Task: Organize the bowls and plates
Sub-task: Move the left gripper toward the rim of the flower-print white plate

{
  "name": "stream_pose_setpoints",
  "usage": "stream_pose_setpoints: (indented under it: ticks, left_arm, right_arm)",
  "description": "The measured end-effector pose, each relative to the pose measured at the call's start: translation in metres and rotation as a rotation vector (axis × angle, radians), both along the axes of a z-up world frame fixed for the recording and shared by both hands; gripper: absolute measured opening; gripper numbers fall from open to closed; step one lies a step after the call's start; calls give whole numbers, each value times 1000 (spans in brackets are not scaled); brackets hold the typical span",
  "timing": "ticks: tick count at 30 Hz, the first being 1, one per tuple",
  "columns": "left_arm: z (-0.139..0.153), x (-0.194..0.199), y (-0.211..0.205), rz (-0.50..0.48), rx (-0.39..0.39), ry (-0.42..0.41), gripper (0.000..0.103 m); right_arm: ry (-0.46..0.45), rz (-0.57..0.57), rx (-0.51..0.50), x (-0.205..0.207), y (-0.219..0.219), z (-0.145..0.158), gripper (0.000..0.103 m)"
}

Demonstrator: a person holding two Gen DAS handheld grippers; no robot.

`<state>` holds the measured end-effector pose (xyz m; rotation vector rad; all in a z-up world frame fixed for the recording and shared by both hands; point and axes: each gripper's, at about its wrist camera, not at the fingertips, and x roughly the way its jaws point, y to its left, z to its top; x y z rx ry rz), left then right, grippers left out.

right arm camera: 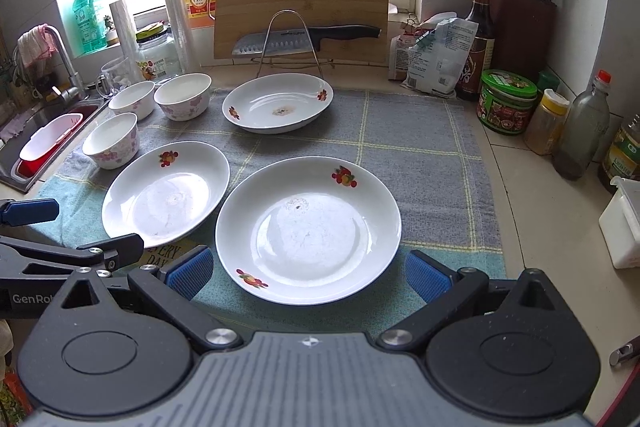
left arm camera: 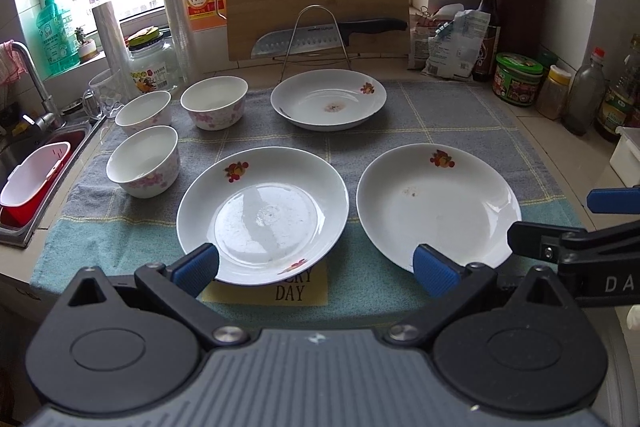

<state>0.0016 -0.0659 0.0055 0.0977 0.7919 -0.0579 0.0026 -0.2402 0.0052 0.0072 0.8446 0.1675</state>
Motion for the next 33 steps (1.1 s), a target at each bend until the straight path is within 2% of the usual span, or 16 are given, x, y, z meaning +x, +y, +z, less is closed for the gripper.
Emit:
stream_pose_setpoints:
  ticks: [12, 22, 26, 33]
  left_arm:
    - [-17, 27, -15, -130, -43, 58, 102]
    - [-23, 57, -16, -243, -43, 94, 102]
    - [-25, 70, -16, -285, -30, 111, 102]
    - [-29, 91, -23, -360, 5, 130, 102]
  right_arm:
    - [-27, -76, -12, 4, -17, -11, 103]
    - [6, -90, -20, 18, -30, -28, 103]
    - [41, -82, -27, 26, -31, -45, 103]
    - [82, 17, -53, 33, -20, -68, 103]
